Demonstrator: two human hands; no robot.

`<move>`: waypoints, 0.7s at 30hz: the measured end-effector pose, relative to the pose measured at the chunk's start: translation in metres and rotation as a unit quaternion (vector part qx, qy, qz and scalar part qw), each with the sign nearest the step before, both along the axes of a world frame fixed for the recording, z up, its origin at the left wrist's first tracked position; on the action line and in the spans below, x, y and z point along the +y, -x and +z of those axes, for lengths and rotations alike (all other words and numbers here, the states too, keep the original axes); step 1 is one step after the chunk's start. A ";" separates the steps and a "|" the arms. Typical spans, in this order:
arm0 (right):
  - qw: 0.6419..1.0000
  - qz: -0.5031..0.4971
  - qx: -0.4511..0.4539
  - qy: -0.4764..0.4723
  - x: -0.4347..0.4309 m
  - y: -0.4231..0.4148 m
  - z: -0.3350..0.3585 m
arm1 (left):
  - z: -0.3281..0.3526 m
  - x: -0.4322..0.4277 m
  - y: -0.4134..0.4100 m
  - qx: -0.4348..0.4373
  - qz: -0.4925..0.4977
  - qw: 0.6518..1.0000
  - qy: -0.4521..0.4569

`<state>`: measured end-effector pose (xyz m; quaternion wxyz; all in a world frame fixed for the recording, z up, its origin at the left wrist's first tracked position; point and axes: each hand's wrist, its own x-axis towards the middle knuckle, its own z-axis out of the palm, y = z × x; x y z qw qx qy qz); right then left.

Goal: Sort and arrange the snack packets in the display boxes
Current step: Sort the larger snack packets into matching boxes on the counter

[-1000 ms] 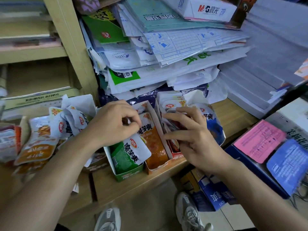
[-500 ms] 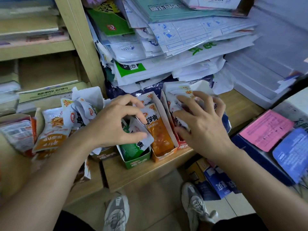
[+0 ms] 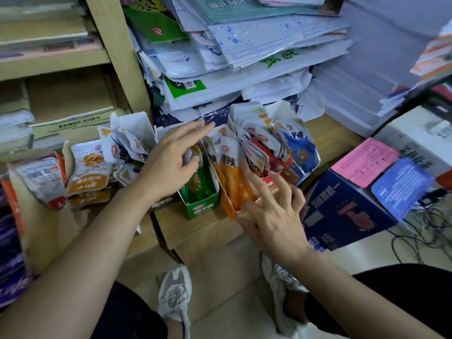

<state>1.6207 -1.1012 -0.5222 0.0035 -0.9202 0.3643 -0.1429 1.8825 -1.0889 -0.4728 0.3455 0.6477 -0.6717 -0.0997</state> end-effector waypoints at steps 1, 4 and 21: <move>0.999 -0.009 -0.016 -0.028 0.001 0.003 0.000 | -0.001 0.003 0.003 -0.007 0.006 1.000 0.009; 0.983 -0.040 -0.127 -0.124 0.004 0.013 -0.003 | -0.002 0.016 0.012 -0.067 0.027 0.997 0.030; 0.897 -0.069 -0.355 -0.254 0.005 0.009 -0.031 | 0.000 0.011 0.059 -0.153 0.085 0.984 0.040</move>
